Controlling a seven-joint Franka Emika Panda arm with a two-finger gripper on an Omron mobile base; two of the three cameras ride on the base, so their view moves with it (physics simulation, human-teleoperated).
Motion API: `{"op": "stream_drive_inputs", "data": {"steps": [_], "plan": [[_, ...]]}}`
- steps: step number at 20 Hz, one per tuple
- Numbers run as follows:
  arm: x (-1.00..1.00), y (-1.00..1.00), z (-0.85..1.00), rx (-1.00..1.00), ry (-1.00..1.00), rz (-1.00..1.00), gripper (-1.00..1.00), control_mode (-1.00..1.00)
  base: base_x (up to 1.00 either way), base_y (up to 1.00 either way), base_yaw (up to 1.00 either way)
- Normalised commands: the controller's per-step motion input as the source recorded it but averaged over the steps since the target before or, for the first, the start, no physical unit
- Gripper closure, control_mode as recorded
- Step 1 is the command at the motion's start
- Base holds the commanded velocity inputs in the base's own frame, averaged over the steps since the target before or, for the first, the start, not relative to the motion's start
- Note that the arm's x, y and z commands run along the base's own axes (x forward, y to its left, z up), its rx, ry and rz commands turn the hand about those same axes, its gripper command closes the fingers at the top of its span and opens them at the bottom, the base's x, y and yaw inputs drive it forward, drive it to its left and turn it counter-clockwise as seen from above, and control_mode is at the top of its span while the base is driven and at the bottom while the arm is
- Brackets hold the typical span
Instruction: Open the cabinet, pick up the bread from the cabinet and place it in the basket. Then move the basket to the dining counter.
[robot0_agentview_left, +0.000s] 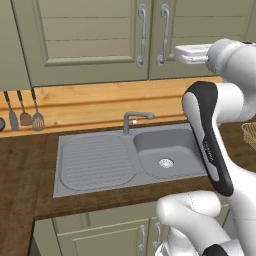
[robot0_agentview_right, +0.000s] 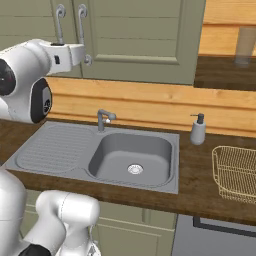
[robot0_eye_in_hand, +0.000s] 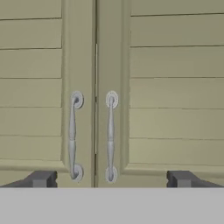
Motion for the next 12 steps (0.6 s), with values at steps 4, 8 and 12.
{"op": "stream_drive_inputs", "data": {"steps": [4, 8, 12], "plan": [[0.0, 0.01, 0.06, 0.0, -0.12, 0.0, -1.0, -1.0, 0.0, 0.0, 0.0], [0.01, 0.08, -0.19, 0.0, -0.21, 0.0, -1.0, -1.0, 0.0, 0.0, 0.0], [0.0, 0.17, -0.54, 0.01, -0.19, -0.03, -1.0, -1.0, 0.0, 0.0, 0.0]]}}
